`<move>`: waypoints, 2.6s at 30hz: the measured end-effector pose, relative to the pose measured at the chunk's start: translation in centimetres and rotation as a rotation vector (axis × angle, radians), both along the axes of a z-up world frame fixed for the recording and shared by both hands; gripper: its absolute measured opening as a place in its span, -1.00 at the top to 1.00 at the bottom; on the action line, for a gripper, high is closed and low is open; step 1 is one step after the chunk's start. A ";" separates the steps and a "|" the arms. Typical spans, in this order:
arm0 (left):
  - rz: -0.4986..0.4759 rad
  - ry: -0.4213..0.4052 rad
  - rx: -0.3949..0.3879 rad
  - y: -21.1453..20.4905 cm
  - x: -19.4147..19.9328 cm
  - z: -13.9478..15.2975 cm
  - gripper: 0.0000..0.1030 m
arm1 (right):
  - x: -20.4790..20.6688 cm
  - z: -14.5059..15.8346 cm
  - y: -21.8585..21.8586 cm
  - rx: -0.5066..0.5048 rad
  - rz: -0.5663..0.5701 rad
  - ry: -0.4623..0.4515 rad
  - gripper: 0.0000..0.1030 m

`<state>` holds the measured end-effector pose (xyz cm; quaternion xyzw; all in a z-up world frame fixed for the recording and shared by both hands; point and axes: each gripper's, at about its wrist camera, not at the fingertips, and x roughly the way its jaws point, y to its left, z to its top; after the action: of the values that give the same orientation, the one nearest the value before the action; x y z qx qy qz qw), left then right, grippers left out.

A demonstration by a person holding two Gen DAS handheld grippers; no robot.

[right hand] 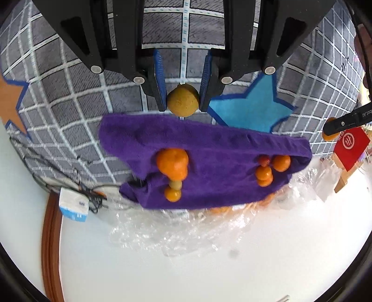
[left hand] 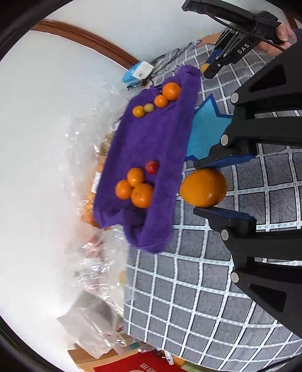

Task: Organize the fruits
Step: 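Lift and carry the yellow fruit and orange with both grippers over the towel, then lower the orange onto the towel with the left gripper while the right gripper releases the yellow fruit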

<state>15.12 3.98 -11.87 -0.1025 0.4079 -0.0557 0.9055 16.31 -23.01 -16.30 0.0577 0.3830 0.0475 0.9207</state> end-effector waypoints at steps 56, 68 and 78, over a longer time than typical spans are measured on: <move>0.004 0.058 0.073 -1.9 21.0 -1.5 0.41 | 16.5 -1.1 3.6 -0.030 0.096 0.109 0.46; 0.016 0.126 0.093 -1.9 22.4 -3.9 0.41 | 16.5 -1.4 4.4 -0.058 0.111 0.103 0.46; -0.014 0.155 0.098 -2.3 22.7 -4.3 0.40 | 16.5 -1.3 4.6 -0.077 0.110 0.084 0.12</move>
<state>37.84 1.64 -16.16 -0.0593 0.4797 -0.0341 0.8748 32.77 -18.41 -17.62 0.0029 0.4253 0.0806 0.9014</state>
